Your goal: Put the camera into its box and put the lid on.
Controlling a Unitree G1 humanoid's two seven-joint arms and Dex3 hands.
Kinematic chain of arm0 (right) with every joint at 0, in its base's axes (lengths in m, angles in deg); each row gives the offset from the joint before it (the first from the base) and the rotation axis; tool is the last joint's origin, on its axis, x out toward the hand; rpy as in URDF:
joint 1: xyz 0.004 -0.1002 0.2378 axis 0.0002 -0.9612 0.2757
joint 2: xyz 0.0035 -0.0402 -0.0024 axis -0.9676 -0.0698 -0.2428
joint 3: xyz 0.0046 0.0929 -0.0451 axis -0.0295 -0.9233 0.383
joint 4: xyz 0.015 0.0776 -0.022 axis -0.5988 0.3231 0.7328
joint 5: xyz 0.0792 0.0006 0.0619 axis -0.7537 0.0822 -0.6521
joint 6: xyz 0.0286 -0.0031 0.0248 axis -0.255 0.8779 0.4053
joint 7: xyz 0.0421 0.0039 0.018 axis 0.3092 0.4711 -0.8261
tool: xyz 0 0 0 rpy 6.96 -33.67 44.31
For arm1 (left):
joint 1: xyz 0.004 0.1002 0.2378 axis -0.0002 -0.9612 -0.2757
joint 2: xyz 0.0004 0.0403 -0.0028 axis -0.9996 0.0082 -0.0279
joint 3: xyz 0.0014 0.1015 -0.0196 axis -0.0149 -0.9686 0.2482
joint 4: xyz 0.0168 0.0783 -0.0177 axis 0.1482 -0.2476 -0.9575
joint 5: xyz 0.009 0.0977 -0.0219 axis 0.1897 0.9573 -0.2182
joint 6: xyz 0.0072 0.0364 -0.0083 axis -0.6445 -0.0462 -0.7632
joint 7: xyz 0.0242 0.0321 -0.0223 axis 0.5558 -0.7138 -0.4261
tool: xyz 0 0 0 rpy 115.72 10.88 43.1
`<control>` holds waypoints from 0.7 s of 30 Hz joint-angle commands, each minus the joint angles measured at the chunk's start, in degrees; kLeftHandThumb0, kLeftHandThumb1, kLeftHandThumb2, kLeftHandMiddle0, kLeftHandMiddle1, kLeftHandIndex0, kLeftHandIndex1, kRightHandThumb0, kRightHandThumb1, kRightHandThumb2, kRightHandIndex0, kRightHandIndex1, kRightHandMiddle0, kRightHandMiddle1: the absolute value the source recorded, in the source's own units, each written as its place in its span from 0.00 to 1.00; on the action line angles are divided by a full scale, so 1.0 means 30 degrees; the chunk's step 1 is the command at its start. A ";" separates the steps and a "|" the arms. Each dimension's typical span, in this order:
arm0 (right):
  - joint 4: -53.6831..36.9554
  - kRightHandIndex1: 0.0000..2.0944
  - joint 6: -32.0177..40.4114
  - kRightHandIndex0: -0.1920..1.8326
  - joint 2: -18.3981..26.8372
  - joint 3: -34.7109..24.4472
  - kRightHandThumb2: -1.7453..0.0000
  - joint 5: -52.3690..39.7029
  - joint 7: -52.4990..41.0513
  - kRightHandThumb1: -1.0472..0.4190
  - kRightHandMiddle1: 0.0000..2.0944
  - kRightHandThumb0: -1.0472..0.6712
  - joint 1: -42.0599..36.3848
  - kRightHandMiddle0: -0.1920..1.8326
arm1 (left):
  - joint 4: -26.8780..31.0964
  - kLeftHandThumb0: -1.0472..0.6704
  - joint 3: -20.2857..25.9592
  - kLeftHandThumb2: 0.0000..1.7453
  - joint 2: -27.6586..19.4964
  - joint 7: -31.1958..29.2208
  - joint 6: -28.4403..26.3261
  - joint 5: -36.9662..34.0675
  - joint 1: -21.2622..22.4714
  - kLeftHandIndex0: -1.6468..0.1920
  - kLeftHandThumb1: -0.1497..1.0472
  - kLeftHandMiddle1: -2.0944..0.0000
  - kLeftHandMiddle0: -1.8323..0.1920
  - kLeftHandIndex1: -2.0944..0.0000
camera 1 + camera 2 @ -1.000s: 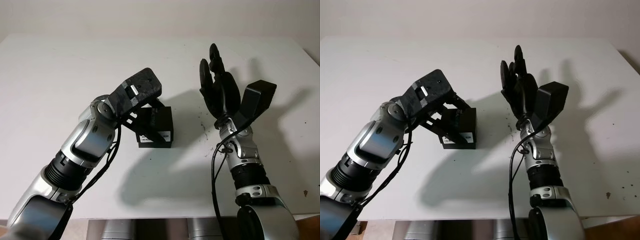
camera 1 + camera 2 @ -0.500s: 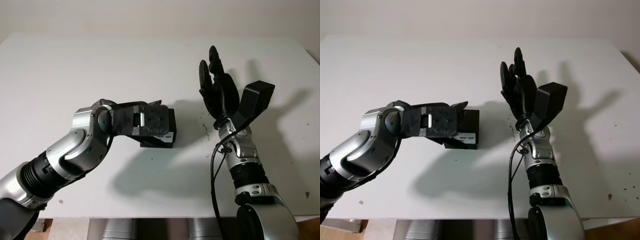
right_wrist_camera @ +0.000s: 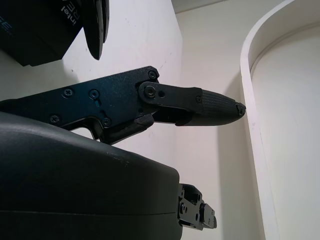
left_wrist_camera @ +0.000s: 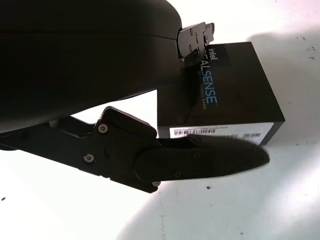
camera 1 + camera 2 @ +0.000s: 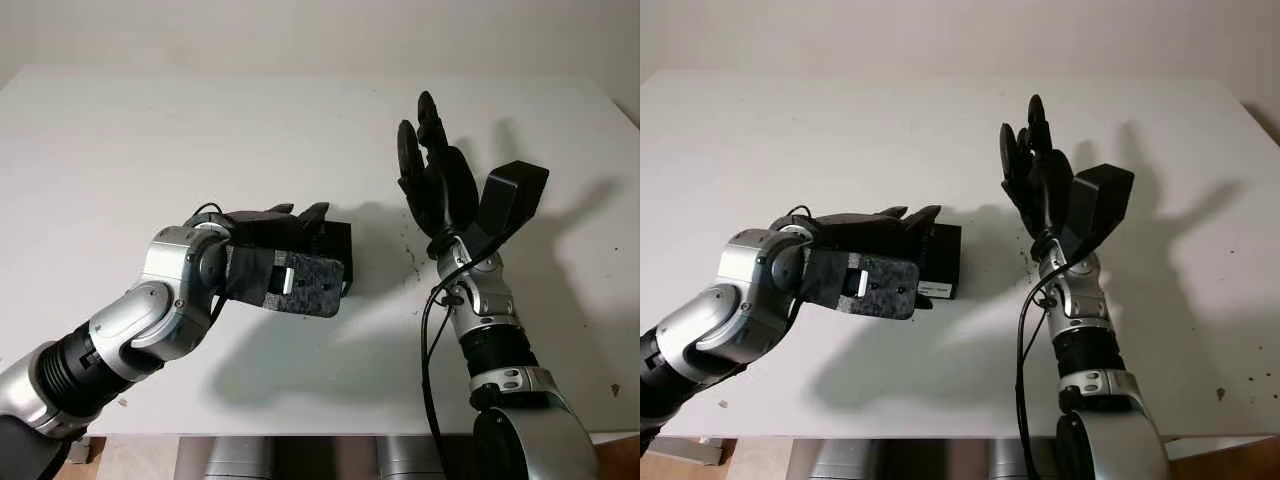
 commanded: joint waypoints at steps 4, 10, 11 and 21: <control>-0.0260 0.00 -0.0103 0.00 0.0185 -0.0049 0.71 0.0018 -0.0136 0.00 0.00 0.22 0.0210 0.00 | 0.0639 0.09 0.0601 0.41 -0.0054 0.0331 0.1167 0.1088 -0.1836 1.00 1.00 1.00 1.00 1.00; -0.0214 0.00 -0.0074 0.00 0.0347 -0.0117 0.71 0.0034 -0.0295 0.00 0.00 0.22 0.0176 0.00 | -0.0565 0.11 0.2503 0.41 0.0417 0.2048 0.1763 0.1577 -0.3575 1.00 1.00 1.00 1.00 1.00; -0.0253 0.00 -0.0035 0.00 0.0387 -0.0121 0.71 0.0043 -0.0309 0.00 0.00 0.22 0.0160 0.00 | -0.0738 0.12 0.2840 0.40 0.0608 0.2384 0.1851 0.1501 -0.3770 1.00 1.00 1.00 1.00 1.00; -0.0066 0.00 -0.0014 0.00 0.0604 -0.0087 0.71 0.0052 -0.0523 0.00 0.00 0.22 0.0363 0.00 | -0.2122 0.11 0.7411 0.40 0.2397 0.5260 0.2632 -0.1612 -0.4335 1.00 1.00 1.00 1.00 1.00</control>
